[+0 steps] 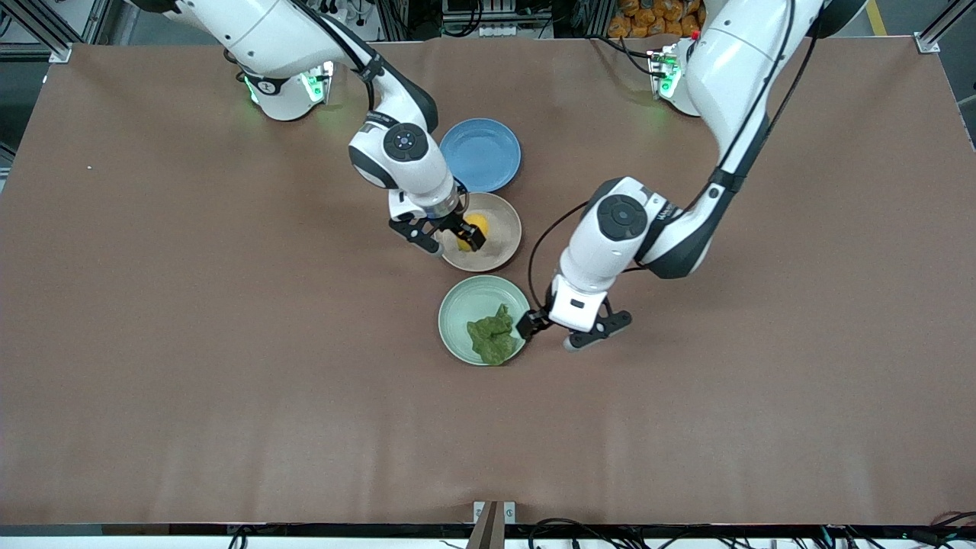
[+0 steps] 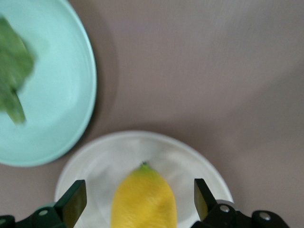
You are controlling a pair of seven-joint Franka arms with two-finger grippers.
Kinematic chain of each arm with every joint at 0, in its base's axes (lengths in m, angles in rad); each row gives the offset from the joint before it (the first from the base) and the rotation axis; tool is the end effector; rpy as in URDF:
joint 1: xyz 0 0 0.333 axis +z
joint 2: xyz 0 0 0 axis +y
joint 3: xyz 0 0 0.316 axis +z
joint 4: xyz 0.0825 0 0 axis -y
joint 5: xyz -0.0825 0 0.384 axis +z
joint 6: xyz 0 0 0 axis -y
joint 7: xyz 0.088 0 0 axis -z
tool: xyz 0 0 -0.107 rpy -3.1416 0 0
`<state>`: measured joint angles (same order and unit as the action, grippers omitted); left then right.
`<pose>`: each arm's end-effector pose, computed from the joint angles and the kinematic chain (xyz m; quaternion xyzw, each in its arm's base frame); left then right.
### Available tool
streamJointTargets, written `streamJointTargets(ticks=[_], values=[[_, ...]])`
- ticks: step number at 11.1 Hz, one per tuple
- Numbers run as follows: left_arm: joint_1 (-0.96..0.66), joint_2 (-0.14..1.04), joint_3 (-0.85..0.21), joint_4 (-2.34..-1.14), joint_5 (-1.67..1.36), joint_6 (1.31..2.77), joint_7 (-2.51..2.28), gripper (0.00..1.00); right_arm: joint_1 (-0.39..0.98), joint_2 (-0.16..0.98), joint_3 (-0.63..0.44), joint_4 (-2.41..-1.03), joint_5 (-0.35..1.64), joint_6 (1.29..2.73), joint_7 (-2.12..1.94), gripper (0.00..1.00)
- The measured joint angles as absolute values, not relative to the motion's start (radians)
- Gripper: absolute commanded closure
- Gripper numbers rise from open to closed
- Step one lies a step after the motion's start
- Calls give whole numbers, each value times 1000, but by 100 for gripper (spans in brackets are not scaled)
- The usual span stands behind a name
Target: Place lemon and lettuce in plates
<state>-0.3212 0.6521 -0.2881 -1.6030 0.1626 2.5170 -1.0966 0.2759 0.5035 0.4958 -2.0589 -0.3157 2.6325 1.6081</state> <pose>0.6088 -0.3859 0.2901 0.9640 0.2210 0.0767 0.1261 0.4339 0.4224 0.2287 -0.9462 0.3133 -0.0027 0.0808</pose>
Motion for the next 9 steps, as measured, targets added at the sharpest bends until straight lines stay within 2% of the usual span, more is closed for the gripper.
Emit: streamJointTargets(ticks=[4,9], values=[[-232,600,-288,-1601,164,2326,-879,0,188,350,500,-2047,-299,2457,1508,0],[-116,496,-287,-1597,164,2084,-671,0,45,89,481,-2029,-16,2103,888,0]])
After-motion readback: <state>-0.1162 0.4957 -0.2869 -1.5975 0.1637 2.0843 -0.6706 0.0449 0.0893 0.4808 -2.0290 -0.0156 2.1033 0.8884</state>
